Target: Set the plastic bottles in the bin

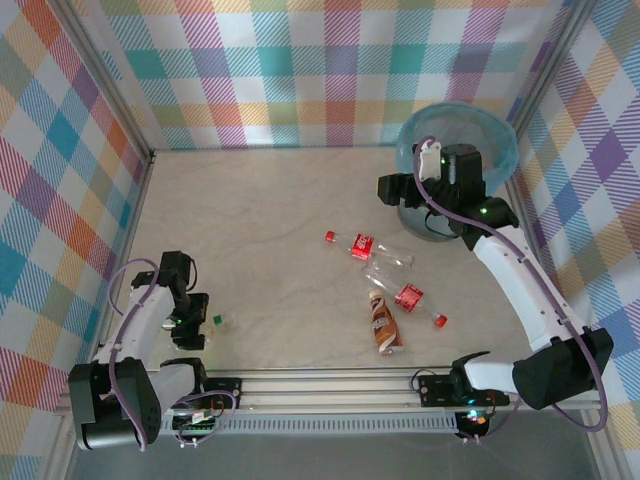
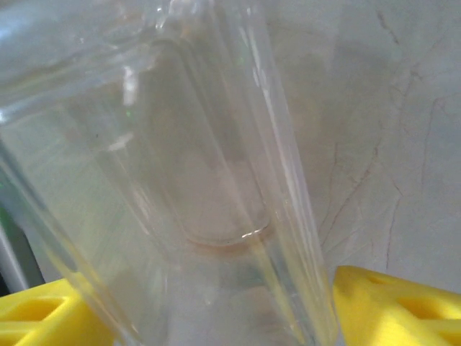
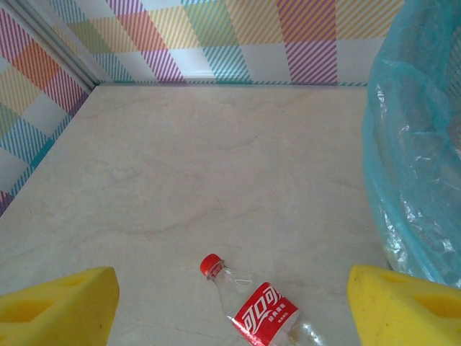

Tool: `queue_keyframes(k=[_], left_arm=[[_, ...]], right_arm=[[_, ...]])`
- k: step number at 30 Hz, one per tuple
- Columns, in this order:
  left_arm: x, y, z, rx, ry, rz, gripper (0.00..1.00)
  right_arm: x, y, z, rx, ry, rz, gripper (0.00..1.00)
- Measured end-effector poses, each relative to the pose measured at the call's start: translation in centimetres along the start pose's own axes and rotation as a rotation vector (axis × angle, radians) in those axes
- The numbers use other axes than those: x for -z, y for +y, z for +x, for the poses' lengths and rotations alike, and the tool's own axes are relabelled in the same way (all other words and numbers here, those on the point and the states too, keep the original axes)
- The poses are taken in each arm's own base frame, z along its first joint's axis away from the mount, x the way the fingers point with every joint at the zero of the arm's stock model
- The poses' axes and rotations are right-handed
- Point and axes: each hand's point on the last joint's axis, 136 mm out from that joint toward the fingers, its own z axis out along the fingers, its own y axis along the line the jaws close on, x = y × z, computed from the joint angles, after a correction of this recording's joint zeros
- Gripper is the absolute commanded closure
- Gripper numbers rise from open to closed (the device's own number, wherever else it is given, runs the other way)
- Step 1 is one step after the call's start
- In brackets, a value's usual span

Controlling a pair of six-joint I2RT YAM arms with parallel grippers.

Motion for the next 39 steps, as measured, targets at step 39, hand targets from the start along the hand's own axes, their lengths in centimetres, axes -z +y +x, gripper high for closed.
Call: queue_keyframes(k=[39], left_arm=[[31.4, -10.1, 17.9, -1.665, -0.135, 1.338, 0.45]], right_arm=[[5.9, 15.8, -2.2, 0.135, -0.116, -0.74, 0.18]])
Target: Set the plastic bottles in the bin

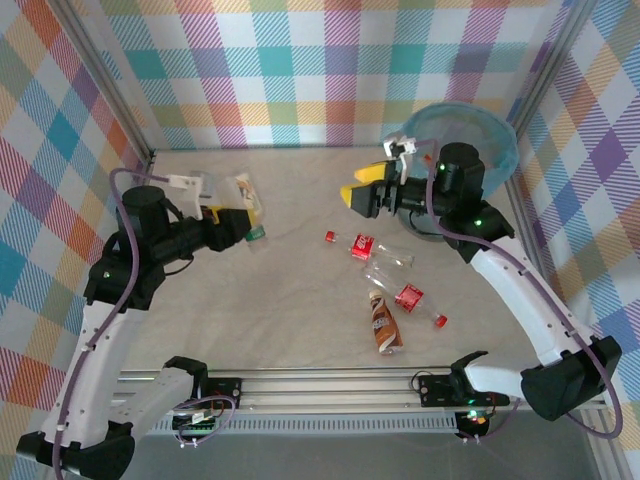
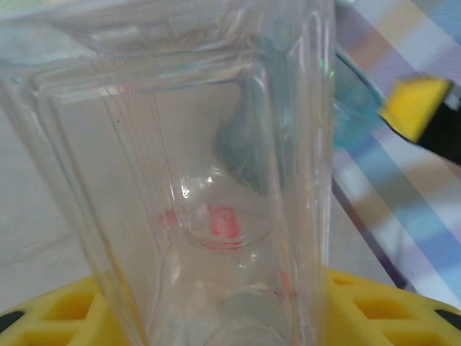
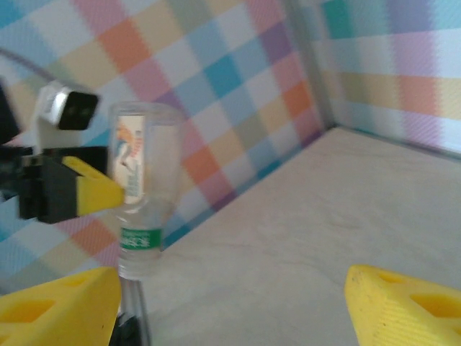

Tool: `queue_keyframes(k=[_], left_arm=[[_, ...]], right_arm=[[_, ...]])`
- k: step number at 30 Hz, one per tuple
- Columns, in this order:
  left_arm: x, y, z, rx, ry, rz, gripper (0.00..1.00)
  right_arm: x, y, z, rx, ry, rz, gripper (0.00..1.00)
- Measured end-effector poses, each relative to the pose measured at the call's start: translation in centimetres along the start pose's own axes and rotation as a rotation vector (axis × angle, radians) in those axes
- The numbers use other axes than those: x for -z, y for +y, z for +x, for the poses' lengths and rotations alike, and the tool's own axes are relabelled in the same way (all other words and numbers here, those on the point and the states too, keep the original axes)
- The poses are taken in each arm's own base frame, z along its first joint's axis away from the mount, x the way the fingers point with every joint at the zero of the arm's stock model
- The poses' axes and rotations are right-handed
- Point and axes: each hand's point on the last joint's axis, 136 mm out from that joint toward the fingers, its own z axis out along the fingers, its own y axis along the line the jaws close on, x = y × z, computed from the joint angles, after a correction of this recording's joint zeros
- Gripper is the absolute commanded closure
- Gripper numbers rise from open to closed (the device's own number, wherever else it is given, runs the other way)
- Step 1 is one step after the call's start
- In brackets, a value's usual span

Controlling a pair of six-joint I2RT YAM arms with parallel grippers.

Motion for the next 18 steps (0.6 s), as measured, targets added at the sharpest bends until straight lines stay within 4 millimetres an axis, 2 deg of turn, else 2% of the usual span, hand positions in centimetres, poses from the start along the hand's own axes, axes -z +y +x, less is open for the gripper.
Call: queue_keyframes(k=[4, 8, 14, 18], left_arm=[[-0.7, -3.3, 1.9, -0.125, 0.082, 0.158, 0.45], [-0.6, -6.0, 3.8, -0.235, 0.156, 0.292, 0.46], [0.2, -9.5, 4.4, -0.349, 0.2, 0.459, 0.46], [0.2, -10.7, 5.1, -0.381, 0.23, 0.53, 0.46]], right_arm=[[-1.0, 3.1, 0.7, 0.021, 0.048, -0.15, 0.17], [-1.3, 5.4, 1.1, 0.048, 0.079, -0.248, 0.15], [-1.3, 8.6, 1.5, 0.1, 0.112, -0.368, 0.1], [-1.7, 10.4, 2.1, 0.133, 0.137, -0.447, 0.09]])
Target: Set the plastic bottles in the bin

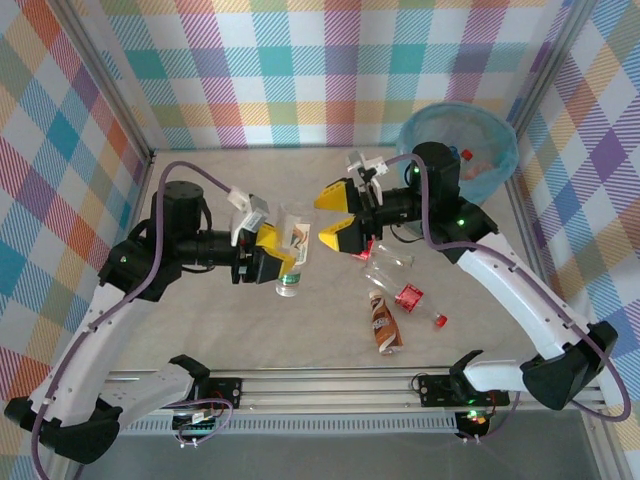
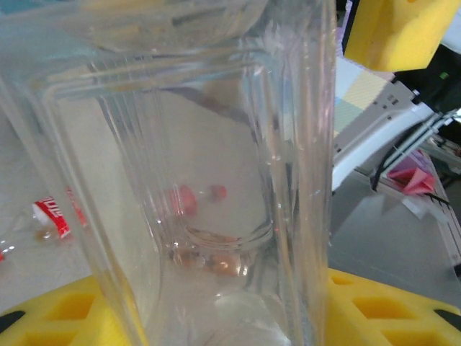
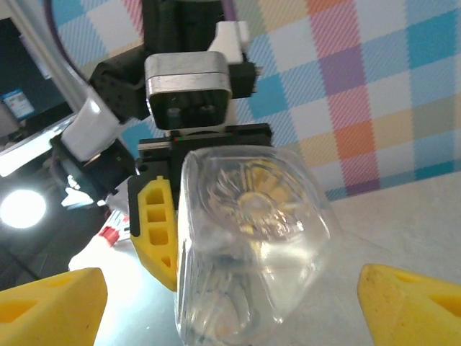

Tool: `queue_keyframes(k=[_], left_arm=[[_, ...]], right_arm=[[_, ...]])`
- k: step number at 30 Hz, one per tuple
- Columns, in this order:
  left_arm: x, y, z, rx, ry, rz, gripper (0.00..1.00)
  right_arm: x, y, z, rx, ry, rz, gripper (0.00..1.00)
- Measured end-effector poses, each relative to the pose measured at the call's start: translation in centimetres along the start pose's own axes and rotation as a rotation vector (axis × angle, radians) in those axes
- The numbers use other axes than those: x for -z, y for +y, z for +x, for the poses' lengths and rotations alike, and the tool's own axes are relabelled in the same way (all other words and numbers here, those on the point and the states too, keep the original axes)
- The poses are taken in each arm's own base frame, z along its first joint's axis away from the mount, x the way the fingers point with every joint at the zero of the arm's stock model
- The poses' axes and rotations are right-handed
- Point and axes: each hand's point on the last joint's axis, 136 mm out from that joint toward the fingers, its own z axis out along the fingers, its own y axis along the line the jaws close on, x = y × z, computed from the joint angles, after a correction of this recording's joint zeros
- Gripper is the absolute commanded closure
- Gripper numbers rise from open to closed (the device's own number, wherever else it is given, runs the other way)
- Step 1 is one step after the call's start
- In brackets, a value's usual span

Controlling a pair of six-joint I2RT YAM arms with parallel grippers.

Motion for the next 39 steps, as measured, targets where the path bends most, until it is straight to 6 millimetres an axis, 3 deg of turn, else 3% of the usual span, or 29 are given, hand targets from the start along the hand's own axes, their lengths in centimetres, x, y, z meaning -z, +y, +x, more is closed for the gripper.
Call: queue_keyframes(k=[11, 17, 28, 39], left_arm=[[-0.3, -1.0, 0.6, -0.023, 0.026, 0.054, 0.45], [-0.2, -1.6, 0.8, -0.037, 0.03, 0.074, 0.45], [0.0, -1.5, 0.8, -0.072, 0.015, 0.056, 0.4], [0.3, 0.0, 0.5, -0.098, -0.02, -0.061, 0.11]], right_arm=[[-3.1, 1.3, 1.3, -0.014, 0.073, -0.122, 0.14], [-3.6, 1.3, 1.3, -0.021, 0.095, -0.151, 0.38], [-3.6, 1.4, 1.3, -0.009, 0.113, -0.139, 0.63], [-2.7, 0.6, -0.7, 0.102, 0.114, 0.032, 0.71]])
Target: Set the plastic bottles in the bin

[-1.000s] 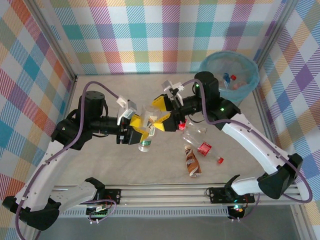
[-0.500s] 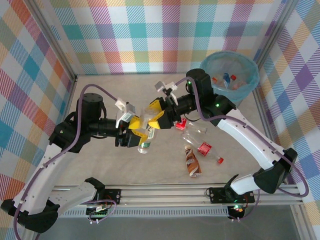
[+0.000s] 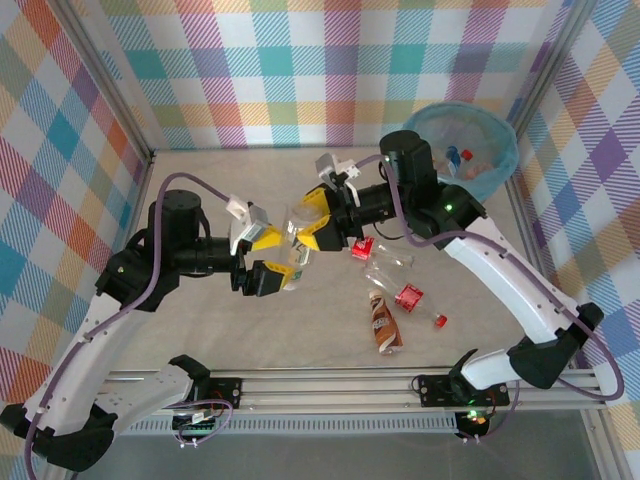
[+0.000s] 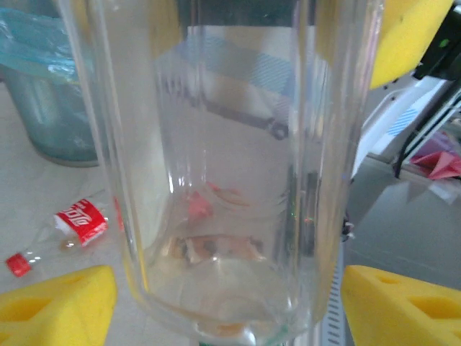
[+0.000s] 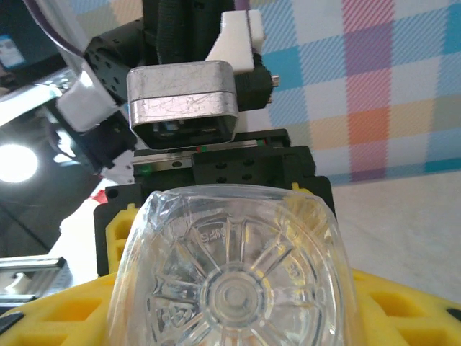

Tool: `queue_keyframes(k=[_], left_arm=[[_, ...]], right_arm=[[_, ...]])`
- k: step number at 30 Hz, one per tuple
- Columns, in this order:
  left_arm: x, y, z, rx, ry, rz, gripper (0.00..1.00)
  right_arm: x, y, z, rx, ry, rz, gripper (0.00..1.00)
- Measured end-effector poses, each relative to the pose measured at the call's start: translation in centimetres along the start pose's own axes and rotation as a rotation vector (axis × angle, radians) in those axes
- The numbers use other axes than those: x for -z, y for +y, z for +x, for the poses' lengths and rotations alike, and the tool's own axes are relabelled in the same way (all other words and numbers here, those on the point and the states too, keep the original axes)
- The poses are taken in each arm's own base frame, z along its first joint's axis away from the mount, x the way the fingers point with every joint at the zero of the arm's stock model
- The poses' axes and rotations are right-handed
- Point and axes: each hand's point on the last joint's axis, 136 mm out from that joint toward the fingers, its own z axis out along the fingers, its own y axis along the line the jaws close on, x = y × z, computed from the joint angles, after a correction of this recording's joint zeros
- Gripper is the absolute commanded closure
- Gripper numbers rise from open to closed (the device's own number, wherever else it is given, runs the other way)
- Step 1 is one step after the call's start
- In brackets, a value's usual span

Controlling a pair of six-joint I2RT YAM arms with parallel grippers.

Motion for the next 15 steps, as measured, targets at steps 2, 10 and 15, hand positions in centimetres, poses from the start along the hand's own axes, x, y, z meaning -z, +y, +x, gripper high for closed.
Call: queue_keyframes(k=[2, 10, 15], left_arm=[[0.1, 0.5, -0.1, -0.008, -0.013, -0.035, 0.06], [2.5, 1.8, -1.1, -0.039, -0.147, -0.224, 0.0], [5.3, 1.9, -3.3, -0.092, -0.274, -0.35, 0.0]], right_arm=[[0.8, -0.6, -0.3, 0.022, -0.006, 0.063, 0.72], [3.3, -2.5, -1.1, 0.066, -0.007, 0.238, 0.73], [4.7, -3.4, -1.2, 0.082, 0.002, 0.363, 0.72]])
